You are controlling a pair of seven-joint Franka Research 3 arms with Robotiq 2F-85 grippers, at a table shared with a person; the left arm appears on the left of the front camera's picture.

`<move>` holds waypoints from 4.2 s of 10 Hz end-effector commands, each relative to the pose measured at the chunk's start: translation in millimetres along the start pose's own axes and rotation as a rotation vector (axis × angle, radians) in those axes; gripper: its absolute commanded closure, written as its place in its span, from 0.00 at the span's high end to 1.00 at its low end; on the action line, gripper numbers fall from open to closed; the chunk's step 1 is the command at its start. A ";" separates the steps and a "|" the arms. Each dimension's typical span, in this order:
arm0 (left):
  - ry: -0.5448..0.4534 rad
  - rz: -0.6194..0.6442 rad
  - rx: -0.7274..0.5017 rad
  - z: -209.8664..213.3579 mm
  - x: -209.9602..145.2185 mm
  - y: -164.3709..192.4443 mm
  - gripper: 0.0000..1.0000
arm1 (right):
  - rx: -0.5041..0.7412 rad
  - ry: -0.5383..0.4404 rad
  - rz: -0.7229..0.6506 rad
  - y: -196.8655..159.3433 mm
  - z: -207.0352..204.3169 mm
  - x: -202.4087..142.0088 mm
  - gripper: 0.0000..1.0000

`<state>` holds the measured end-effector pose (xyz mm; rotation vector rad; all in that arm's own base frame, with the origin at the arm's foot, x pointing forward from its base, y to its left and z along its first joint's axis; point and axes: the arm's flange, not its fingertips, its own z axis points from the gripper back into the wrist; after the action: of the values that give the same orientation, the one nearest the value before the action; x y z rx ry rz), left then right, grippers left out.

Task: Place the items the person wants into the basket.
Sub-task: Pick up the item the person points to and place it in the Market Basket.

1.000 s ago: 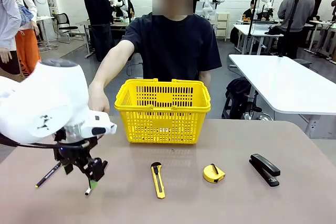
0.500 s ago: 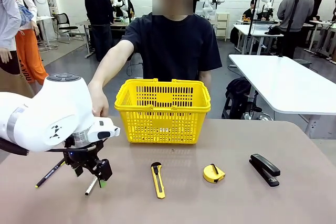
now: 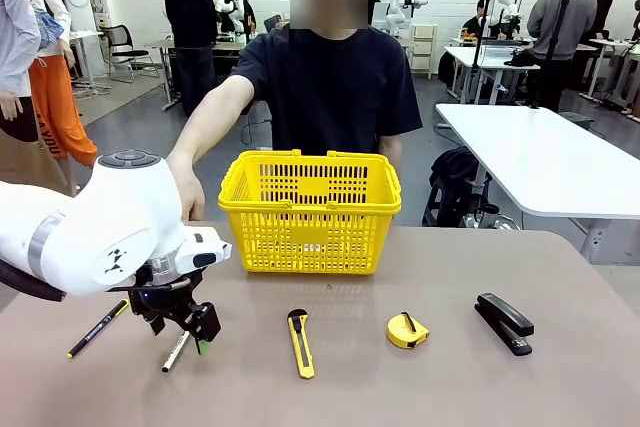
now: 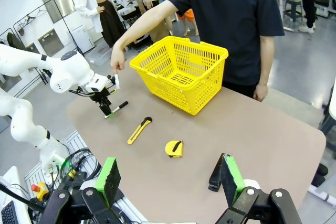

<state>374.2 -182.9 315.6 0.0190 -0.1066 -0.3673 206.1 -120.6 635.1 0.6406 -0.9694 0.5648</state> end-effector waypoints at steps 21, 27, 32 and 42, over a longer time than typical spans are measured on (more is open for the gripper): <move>0.056 -0.147 -0.116 227.1 -15.2 24.8 0.07 | 0.016 -0.012 0.006 -1.9 -3.2 0.3 1.00; -0.014 -0.141 -0.110 303.9 -35.2 22.2 0.07 | 0.016 -0.012 0.006 -1.9 -3.2 0.3 1.00; 0.107 -0.443 -0.003 315.2 20.0 5.8 0.12 | 0.016 -0.012 0.006 -1.9 -3.2 0.3 1.00; 0.048 -1.097 0.063 267.9 270.6 -55.9 0.12 | 0.016 -0.012 0.006 -1.9 -3.2 0.3 1.00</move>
<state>567.8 -334.2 598.9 0.2000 -0.0592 -1.4391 206.2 -120.8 635.0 0.6399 -0.9692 0.5635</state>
